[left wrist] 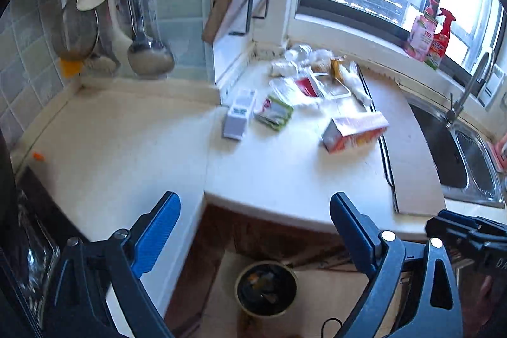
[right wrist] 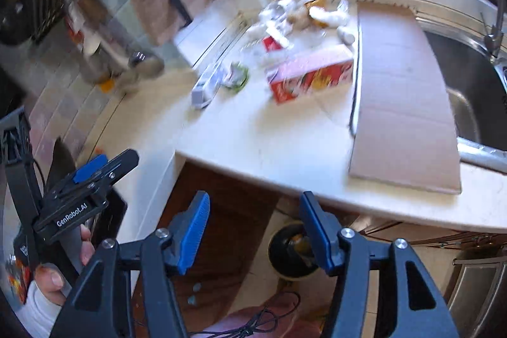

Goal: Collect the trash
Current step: 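Move both tools back up to the counter, then grasp the white QR-code box with the left tool while the right grasps the pink juice box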

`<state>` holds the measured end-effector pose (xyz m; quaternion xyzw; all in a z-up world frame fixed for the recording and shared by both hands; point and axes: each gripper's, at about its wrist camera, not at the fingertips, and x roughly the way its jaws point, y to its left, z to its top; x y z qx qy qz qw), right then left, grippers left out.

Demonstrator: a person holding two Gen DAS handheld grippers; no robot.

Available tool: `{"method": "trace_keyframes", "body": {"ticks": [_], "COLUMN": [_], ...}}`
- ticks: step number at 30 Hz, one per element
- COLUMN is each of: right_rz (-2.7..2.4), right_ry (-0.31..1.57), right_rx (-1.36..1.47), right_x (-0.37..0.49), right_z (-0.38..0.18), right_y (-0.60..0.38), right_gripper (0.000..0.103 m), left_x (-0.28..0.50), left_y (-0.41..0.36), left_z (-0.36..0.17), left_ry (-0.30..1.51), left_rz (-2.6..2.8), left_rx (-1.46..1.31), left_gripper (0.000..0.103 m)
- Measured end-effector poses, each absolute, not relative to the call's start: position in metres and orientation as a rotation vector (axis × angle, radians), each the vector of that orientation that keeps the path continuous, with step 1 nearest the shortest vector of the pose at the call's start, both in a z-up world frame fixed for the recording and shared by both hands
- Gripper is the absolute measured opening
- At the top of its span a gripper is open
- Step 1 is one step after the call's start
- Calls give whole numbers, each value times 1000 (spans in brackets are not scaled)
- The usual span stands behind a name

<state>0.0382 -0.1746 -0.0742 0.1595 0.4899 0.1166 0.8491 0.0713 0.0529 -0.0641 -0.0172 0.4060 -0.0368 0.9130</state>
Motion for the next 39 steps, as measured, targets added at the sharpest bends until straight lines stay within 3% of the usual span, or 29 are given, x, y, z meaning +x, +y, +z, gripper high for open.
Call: {"method": "trace_keyframes", "body": {"ticks": [11,19,39], "right_rz": [34,-171,-256], "right_ry": [1028,1141,1289], "right_rx": [515,751,708], "right_x": [140,215,252], "right_z": [-70,-125,-179], "right_y": [-200,-217,-179], "right_gripper": [66,66,65], "left_x": [176,249,311], "left_y": [67,77,88], "left_z": [-77,-116,-167], "left_ry": [836,867,922], "left_rz": [-53,-14,-35], "left_rx": [43,61,-10], "left_gripper": [94,94,94]}}
